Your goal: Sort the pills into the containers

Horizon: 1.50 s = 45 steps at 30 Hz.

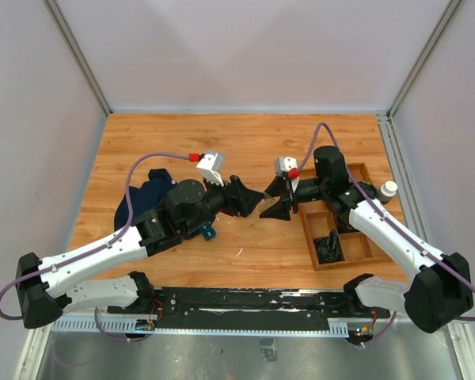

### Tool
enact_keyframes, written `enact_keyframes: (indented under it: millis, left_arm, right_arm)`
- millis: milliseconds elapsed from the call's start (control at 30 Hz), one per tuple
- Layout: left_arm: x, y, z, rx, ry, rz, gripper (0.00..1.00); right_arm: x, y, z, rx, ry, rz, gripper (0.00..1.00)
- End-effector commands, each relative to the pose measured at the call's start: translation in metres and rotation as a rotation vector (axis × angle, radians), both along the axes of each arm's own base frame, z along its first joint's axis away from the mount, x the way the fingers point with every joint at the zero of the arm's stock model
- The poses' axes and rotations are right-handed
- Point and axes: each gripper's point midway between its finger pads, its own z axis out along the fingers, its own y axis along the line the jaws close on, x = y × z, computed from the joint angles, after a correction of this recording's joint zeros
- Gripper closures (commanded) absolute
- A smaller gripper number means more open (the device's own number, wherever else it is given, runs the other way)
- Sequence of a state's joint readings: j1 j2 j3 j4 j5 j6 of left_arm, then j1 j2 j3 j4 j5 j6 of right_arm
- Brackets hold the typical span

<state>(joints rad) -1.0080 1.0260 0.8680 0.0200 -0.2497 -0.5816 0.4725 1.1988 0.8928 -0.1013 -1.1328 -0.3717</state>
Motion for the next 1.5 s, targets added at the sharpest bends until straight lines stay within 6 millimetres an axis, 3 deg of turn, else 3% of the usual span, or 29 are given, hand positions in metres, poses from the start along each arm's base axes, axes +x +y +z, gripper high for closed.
enact_keyframes:
  millis: [0,133,367,467,633,767,967,1033,1100,1267,1333,1467]
  left_arm:
    - [-0.005,-0.009,0.018,-0.035,-0.021,-0.032,0.33]
    - [-0.007,-0.013,0.013,-0.017,-0.016,-0.052,0.43]
    - [-0.021,-0.019,0.000,0.005,-0.037,-0.147,0.77]
    - [-0.036,-0.021,-0.007,0.021,-0.145,-0.257,0.80]
    - [-0.067,-0.022,-0.015,0.099,-0.485,-0.541,0.86]
    - [-0.068,-0.014,-0.021,0.120,-0.614,-0.720,0.87]
    - [-0.056,-0.018,-0.042,0.193,-0.635,-0.856,0.87]
    - [-0.050,-0.021,-0.041,0.175,-0.605,-0.858,0.83]
    - [-0.045,-0.022,-0.034,0.147,-0.587,-0.834,0.72]
    - [-0.030,-0.015,-0.011,0.105,-0.571,-0.682,0.20]
    - [-0.027,-0.009,-0.001,0.082,-0.570,-0.610,0.05]
    - [-0.033,0.002,0.018,0.011,-0.570,-0.554,0.01]
  right_arm:
    - [0.008,0.000,0.016,0.026,-0.052,-0.009,0.99]
    - [0.008,0.000,0.015,0.026,-0.051,-0.008,0.99]
    - [0.008,0.000,0.016,0.027,-0.052,-0.007,0.99]
    - [0.007,0.000,0.016,0.029,-0.052,-0.003,0.99]
    - [0.006,0.000,0.017,0.032,-0.053,0.000,0.99]
    - [0.005,0.000,0.018,0.034,-0.053,0.005,0.99]
    - [0.004,0.000,0.020,0.037,-0.058,0.007,0.99]
    - [0.004,0.000,0.020,0.038,-0.060,0.008,0.99]
    - [0.003,0.000,0.020,0.039,-0.059,0.009,0.99]
    - [0.003,0.000,0.021,0.040,-0.067,0.011,0.99]
    - [0.003,-0.001,0.021,0.039,-0.069,0.011,0.99]
    - [0.002,-0.001,0.021,0.039,-0.069,0.012,0.99]
